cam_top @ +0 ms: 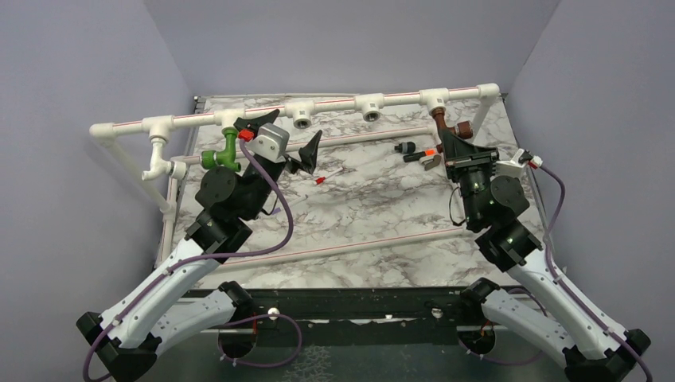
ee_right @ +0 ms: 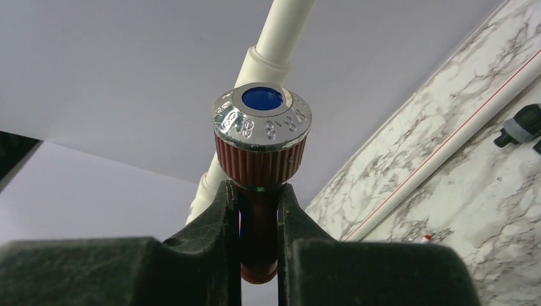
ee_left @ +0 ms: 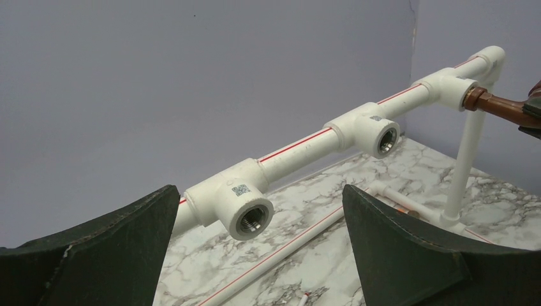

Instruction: Install the water faucets

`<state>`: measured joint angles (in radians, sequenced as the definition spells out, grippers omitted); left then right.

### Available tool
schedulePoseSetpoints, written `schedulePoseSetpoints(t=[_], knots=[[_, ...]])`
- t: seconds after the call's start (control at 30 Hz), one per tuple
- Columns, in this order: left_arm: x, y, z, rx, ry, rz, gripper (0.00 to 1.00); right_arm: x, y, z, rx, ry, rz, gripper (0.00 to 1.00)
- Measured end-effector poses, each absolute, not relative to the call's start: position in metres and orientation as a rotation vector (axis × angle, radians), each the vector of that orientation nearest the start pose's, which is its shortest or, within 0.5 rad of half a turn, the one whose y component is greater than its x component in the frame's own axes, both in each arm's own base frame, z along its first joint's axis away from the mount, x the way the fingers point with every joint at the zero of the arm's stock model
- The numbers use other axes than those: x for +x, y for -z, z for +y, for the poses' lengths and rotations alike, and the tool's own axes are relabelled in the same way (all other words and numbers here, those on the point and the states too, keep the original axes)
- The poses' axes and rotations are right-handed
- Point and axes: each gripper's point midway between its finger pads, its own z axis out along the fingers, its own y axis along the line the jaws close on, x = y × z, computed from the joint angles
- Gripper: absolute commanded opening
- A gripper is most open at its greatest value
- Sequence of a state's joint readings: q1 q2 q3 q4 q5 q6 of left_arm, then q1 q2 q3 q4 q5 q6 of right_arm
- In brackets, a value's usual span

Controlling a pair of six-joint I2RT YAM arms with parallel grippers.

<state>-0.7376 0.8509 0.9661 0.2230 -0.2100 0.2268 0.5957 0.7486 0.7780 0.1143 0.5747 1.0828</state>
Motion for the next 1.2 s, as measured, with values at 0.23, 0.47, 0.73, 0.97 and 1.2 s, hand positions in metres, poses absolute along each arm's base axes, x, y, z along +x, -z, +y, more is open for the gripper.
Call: schedulePoseSetpoints(t=[0.23, 0.47, 0.73, 0.97, 1.2], knots=[[0.271, -0.442, -0.186, 0.412, 0.318, 1.177, 0.99, 0.295, -0.375, 0.122, 0.96, -1.121, 1.18, 0.0], [0.27, -0.442, -0.188, 0.416, 0.323, 1.176, 0.99, 0.294, -0.38, 0.123, 1.059, -1.233, 1.122, 0.0], [0.27, -0.442, -0.188, 0.416, 0.323, 1.176, 0.99, 0.301, -0.383, 0.126, 1.127, -1.272, 1.112, 0.01], [0.27, -0.442, -0.188, 0.416, 0.323, 1.176, 0.99, 0.31, -0.384, 0.125, 1.159, -1.245, 1.097, 0.0], [0.27, -0.442, -0.188, 0.416, 0.323, 1.176, 0.99, 0.313, -0.384, 0.124, 1.17, -1.229, 1.09, 0.02]])
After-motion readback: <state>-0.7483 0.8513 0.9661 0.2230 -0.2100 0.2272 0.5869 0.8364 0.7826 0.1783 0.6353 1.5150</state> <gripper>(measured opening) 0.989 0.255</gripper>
